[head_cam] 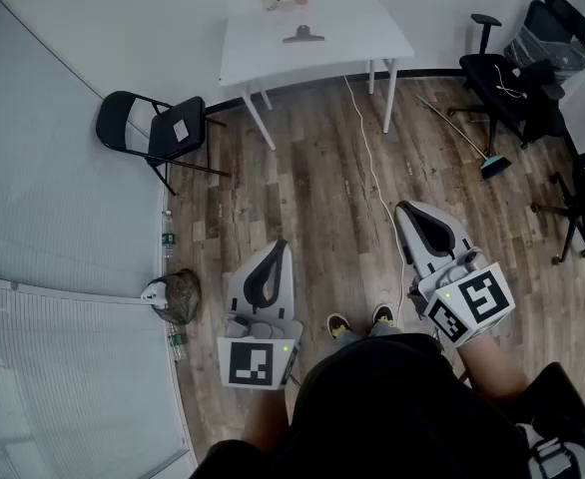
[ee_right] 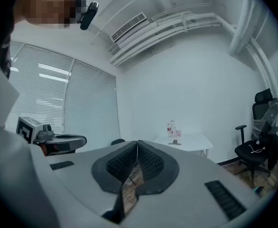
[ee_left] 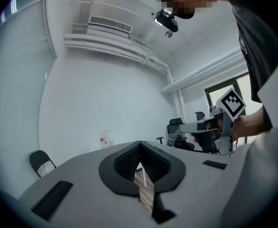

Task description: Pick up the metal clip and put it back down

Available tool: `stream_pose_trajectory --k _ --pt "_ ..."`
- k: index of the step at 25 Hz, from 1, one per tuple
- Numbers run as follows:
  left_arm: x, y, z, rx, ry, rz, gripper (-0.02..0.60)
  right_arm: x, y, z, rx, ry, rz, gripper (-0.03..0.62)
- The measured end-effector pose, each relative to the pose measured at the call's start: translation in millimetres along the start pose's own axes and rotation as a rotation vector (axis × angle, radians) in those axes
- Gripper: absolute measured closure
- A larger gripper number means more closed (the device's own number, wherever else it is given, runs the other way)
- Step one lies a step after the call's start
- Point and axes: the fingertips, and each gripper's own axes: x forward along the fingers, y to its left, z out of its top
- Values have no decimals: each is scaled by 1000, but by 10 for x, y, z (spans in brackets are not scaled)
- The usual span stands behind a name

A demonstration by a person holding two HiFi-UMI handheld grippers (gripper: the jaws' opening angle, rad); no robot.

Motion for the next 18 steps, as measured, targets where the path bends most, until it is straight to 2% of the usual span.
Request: stream_pose_trajectory --k 4,7,9,12,13,16,18 --pt "21 107 80 5 -68 -16 560 79 21 43 11 -12 -3 574" --pt "-7 239 80 -80 -81 -32 560 144 112 68 -11 -22 15 574" --pt "-39 345 43 -97 -57 -21 560 200 252 99 -84 -23 72 575" --pt "-108 451 35 -47 -38 -15 560 264 514 115 -263 13 172 576" --pt "-125 477 35 -33 -35 -17 560 275 572 104 -284 32 195 576" --pt "-159 567 17 -35 -33 -23 560 337 711 172 -197 20 281 575" --pt "-182 611 -8 -38 -29 -27 560 372 773 181 -138 9 307 574"
